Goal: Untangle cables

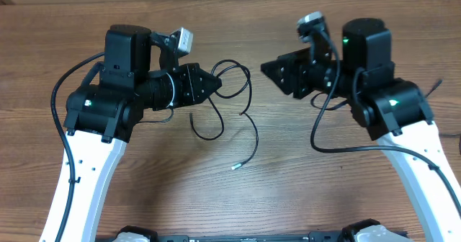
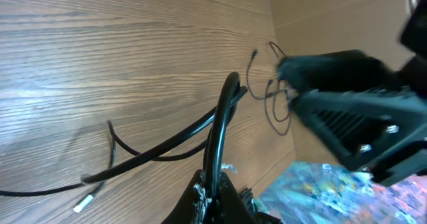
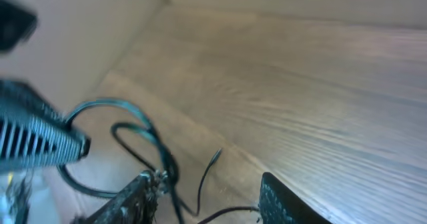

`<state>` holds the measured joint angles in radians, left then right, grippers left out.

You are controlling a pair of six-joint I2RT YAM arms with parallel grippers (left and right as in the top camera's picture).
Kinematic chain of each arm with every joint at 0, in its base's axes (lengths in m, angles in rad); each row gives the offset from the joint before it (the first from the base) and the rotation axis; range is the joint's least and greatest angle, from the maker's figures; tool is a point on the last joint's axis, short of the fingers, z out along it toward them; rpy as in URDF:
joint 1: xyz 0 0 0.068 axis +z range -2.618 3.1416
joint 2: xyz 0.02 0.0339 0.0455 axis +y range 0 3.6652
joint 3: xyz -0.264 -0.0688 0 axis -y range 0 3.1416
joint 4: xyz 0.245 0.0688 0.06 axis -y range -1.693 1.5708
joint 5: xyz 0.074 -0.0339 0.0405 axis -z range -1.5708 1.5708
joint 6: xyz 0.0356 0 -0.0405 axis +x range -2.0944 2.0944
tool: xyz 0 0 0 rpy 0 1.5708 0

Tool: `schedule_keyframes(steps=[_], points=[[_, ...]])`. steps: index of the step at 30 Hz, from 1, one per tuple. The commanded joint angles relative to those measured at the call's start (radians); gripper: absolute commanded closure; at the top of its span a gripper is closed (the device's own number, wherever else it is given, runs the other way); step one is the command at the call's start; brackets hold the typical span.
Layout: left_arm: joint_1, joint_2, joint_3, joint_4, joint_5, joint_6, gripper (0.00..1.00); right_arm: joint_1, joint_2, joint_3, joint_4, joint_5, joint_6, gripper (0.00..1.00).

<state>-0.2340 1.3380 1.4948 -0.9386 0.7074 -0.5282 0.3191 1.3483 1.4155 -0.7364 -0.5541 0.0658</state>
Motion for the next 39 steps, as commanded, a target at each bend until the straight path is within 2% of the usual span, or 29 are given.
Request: schedule_keyframes(steps=[1, 6, 7, 9, 11, 18, 22, 25, 27, 39], points=[[-0.002, 0.002, 0.013, 0.018, 0.046, -0.033, 0.96, 0.03, 0.029, 0.012, 0.002, -0.032, -0.049, 0.59], [-0.012, 0.002, 0.013, 0.026, 0.046, -0.037, 0.96, 0.071, 0.057, 0.011, 0.013, -0.032, -0.049, 0.65], [-0.016, 0.002, 0.013, 0.029, 0.045, -0.037, 0.96, 0.078, 0.061, 0.012, 0.019, -0.032, -0.049, 0.72], [-0.026, 0.002, 0.013, 0.039, 0.045, -0.037, 0.96, 0.088, 0.063, 0.012, 0.035, -0.032, -0.049, 0.78], [-0.035, 0.002, 0.013, 0.052, 0.044, -0.039, 0.96, 0.094, 0.062, 0.012, 0.055, -0.033, -0.048, 0.96], [-0.036, 0.002, 0.013, 0.053, 0.039, -0.048, 0.96, 0.096, 0.062, 0.012, 0.082, -0.035, -0.04, 0.96], [-0.036, 0.002, 0.013, 0.033, 0.017, -0.048, 0.96, 0.095, 0.062, 0.012, 0.113, -0.032, -0.016, 0.88], [-0.036, 0.002, 0.013, 0.017, 0.014, -0.048, 0.96, 0.095, 0.062, 0.012, 0.151, -0.032, 0.024, 0.89], [-0.036, 0.003, 0.013, 0.014, 0.014, -0.048, 0.96, 0.095, 0.062, 0.012, 0.18, -0.032, 0.05, 0.96], [-0.036, 0.002, 0.013, -0.038, -0.019, -0.039, 0.96, 0.066, 0.062, 0.012, 0.269, 0.084, 0.242, 0.96]])
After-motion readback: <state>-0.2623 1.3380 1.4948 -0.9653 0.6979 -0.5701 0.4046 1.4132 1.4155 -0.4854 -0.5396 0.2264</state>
